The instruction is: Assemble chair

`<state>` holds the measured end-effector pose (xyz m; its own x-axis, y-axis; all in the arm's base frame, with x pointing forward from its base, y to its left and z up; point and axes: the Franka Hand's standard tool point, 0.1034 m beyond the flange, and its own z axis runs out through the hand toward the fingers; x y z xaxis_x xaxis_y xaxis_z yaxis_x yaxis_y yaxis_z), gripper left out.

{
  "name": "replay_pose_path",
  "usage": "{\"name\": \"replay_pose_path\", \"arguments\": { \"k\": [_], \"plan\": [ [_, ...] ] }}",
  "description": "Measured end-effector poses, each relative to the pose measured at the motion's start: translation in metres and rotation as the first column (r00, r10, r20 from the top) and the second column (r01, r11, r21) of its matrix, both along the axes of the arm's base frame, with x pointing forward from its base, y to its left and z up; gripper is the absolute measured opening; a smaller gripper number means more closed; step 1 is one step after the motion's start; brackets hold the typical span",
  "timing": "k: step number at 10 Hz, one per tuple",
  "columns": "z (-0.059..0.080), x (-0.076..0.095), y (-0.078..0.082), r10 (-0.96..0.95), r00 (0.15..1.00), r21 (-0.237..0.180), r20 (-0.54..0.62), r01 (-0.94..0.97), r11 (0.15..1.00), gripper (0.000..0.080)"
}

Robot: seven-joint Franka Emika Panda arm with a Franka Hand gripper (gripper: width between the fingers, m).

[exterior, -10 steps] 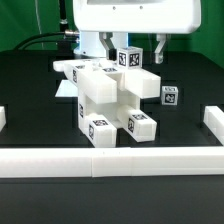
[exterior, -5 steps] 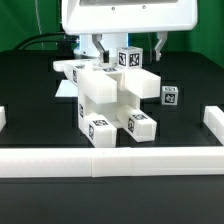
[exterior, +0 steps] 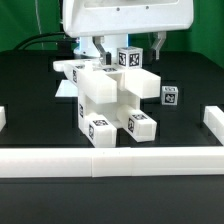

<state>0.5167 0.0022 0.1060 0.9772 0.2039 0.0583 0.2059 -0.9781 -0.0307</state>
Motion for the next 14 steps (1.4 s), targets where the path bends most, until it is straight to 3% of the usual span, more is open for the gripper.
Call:
{"name": "replay_pose_path", "arguments": {
  "k": [1, 2, 3, 4, 7, 9, 12, 14],
  "plan": [
    [-0.0007, -0.0002, -0.0015, 0.004, 1.0, -0.002, 0.003, -0.004, 1.0, 0.0602],
    [-0.0006, -0.0001, -0.0013, 0.003, 1.0, -0.002, 0.003, -0.003, 1.0, 0.0411],
    [-0.0007, -0.0001, -0.0013, 0.003, 1.0, -0.002, 0.003, -0.003, 1.0, 0.0411],
    [-0.0006, -0.0001, -0.0014, -0.007, 1.0, -0.002, 0.003, 0.007, 1.0, 0.0265],
    [-0.0007, -0.0001, -0.0014, -0.077, 0.997, 0.002, 0.0, 0.077, 0.997, 0.0265],
    [-0.0007, -0.0002, -0.0023, -0.243, 0.97, 0.013, -0.009, 0.243, 0.97, 0.0265],
    [-0.0009, -0.001, -0.0081, -0.437, 0.899, 0.024, -0.022, 0.438, 0.899, 0.0265],
    [-0.0009, -0.0008, -0.0097, -0.598, 0.801, 0.029, -0.034, 0.599, 0.8, 0.0266]
  ]
}}
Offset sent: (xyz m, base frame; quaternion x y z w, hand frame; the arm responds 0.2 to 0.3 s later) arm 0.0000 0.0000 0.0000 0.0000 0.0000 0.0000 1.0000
